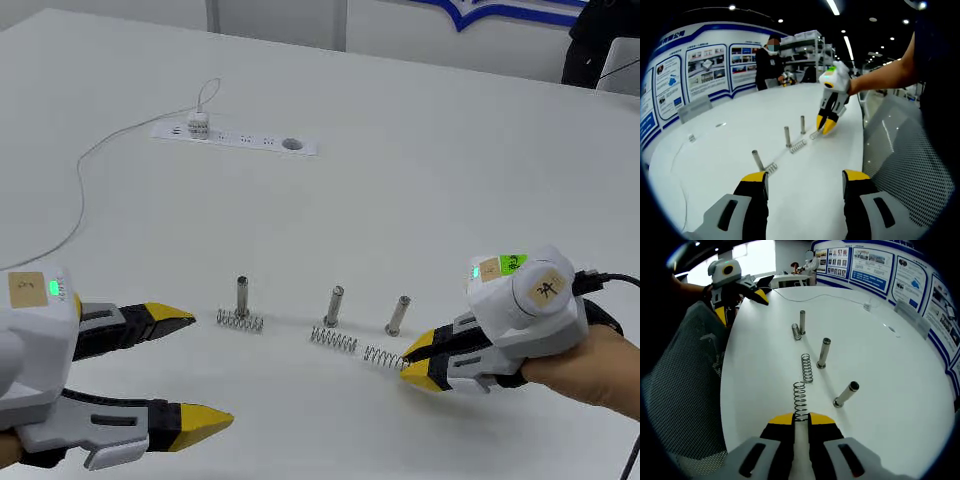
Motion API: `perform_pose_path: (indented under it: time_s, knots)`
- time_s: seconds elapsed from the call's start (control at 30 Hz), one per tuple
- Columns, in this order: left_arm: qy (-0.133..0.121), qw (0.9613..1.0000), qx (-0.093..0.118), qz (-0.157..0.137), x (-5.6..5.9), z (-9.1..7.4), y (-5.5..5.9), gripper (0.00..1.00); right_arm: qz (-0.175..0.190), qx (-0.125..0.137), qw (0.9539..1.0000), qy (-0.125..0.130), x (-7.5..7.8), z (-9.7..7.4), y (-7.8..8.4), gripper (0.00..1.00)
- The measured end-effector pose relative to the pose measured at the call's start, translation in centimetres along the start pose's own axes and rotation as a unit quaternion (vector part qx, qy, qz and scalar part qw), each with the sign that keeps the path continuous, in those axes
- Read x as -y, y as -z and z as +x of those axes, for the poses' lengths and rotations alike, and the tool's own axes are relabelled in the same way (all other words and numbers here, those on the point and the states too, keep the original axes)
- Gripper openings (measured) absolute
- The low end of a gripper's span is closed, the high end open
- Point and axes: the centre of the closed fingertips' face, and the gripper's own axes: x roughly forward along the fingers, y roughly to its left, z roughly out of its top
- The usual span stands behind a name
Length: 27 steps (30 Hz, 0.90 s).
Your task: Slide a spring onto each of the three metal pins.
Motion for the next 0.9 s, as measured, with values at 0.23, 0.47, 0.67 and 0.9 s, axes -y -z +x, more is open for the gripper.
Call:
perform_pose_path:
  time_s: [0.23,0.47,0.67,0.9]
  knots:
    - [0.035,0.9991,0.0,0.022,0.8,1.8,-1.2,0.57,-0.03,0.009,0.9995,-0.01,-1.3,-0.7,-2.2,0.11]
    - [0.054,0.9979,-0.001,0.037,1.0,3.4,-1.9,0.54,-0.06,0.014,0.9979,-0.023,-2.2,-0.5,-4.5,0.11]
    - [0.072,0.9963,-0.001,0.046,1.6,4.6,-2.4,0.52,-0.084,0.017,0.9957,-0.036,-3.2,-0.1,-6.2,0.11]
    - [0.084,0.9951,-0.002,0.053,2.0,5.4,-2.6,0.47,-0.103,0.023,0.9934,-0.044,-4.1,-0.1,-7.4,0.11]
